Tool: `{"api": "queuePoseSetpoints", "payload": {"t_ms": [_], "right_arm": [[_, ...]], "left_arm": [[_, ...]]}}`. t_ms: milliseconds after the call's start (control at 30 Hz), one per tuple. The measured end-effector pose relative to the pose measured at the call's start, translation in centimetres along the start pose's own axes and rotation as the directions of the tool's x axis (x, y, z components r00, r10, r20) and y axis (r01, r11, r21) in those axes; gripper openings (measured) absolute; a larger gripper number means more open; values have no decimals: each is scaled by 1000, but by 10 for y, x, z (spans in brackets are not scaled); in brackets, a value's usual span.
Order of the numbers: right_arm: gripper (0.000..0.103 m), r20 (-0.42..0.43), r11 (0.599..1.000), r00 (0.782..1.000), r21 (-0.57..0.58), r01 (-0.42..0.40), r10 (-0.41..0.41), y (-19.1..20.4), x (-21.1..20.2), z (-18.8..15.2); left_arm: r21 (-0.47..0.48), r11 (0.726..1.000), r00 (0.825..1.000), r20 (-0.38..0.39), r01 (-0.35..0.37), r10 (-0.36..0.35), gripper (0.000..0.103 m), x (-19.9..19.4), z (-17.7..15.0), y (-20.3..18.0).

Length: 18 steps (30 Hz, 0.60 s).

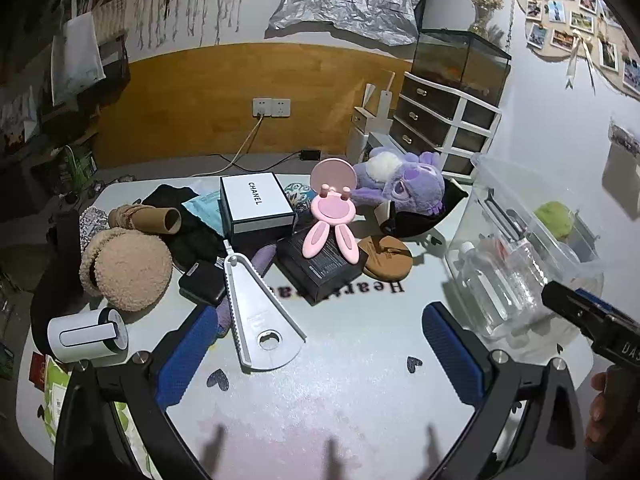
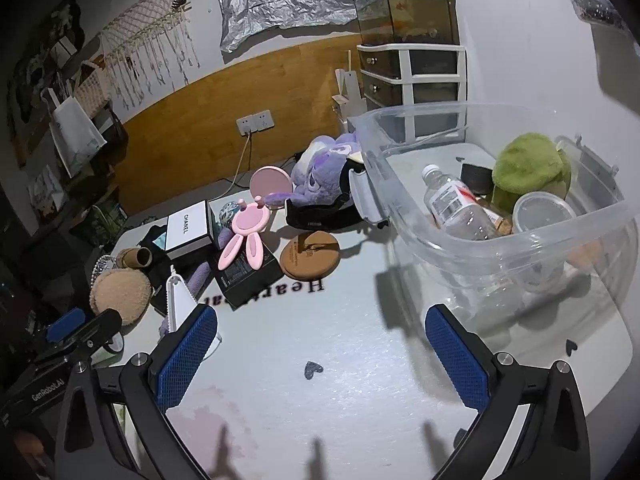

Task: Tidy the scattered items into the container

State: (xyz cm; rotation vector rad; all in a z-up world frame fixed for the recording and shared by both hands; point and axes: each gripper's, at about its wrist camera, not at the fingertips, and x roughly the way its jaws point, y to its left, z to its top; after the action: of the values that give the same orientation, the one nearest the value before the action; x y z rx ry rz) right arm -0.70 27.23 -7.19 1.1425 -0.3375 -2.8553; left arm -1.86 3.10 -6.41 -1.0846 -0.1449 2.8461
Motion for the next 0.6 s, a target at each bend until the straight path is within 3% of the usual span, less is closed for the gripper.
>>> {"api": "queuePoseSetpoints", "payload": {"t_ms": [100,167,233,333,367,600], "right_arm": [[103,-7,1000,1000,11,2,-2,1,5,1],[103,-7,1000,1000,15,0,0,2,7,3],[103,-9,1000,1000,19,-4,4,3,11,4],[103,-25,1000,1000,23,-7,7,5,18,6],[103,-30,1000,1000,24,-5,6,5,21,7],[103,-84,1000,996,31,-5,8,5,39,10]], "left_arm": [[-42,999,1000,-4,0,0,100,7,4,14],[-77,997,1000,-13,-3,2,82,13,7,26],[-126,992,1000,-28,-14,11,73,23,11,40],[-177,983,998,-54,-55,46,69,39,16,62],[-183,981,996,-62,-68,58,63,45,18,68],[-148,965,970,-146,-216,195,55,108,33,109]]}}
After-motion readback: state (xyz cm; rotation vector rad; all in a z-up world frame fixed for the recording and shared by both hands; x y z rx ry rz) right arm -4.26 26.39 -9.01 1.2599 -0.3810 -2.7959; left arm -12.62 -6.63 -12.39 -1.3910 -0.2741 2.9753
